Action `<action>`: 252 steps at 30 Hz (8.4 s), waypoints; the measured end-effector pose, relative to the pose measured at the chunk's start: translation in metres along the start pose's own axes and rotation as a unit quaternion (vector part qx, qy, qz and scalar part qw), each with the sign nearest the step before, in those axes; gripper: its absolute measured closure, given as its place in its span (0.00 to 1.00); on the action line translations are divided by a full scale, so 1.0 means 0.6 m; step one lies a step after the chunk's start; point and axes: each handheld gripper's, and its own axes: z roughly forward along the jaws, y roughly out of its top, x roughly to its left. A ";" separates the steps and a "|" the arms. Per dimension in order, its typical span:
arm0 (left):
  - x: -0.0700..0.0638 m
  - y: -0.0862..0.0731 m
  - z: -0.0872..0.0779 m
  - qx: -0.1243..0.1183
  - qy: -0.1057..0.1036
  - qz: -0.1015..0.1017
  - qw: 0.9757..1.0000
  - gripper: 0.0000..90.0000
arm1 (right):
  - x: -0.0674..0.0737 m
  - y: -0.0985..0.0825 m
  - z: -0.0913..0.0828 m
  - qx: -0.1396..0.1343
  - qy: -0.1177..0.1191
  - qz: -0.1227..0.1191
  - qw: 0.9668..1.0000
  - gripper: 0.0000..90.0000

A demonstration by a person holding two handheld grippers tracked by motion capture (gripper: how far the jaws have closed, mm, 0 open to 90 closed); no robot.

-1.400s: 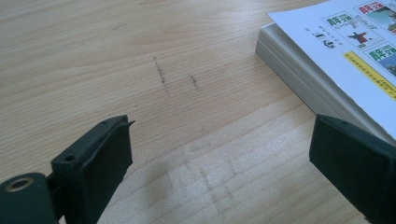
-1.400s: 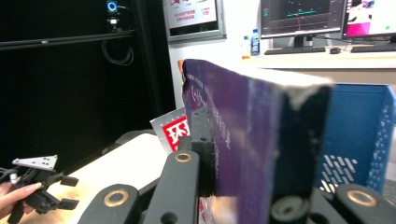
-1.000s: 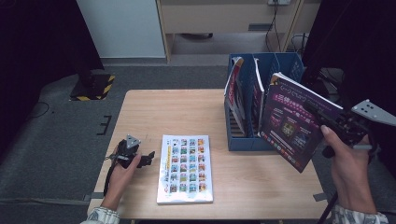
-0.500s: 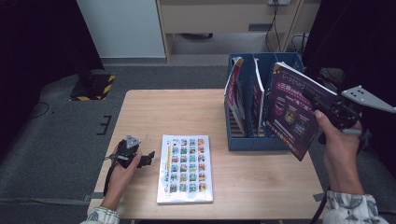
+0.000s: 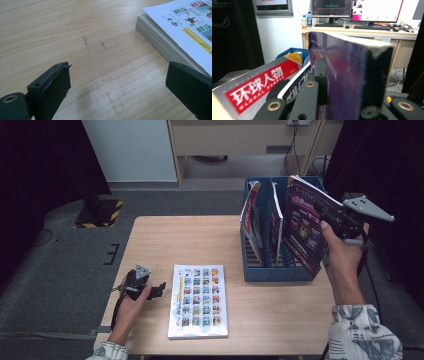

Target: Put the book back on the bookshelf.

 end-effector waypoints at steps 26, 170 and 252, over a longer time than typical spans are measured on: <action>0.004 -0.001 -0.002 -0.007 0.003 -0.010 1.000 0.06 | 0.005 -0.024 0.111 -0.004 -0.028 0.037 0.999 0.93; 0.005 0.001 -0.005 -0.018 0.003 -0.017 1.000 0.06 | 0.039 -0.151 0.174 -0.008 -0.016 0.001 1.000 0.92; 0.003 0.005 -0.006 -0.022 0.003 -0.017 1.000 0.06 | 0.059 -0.182 0.117 0.005 -0.045 -0.046 0.998 0.58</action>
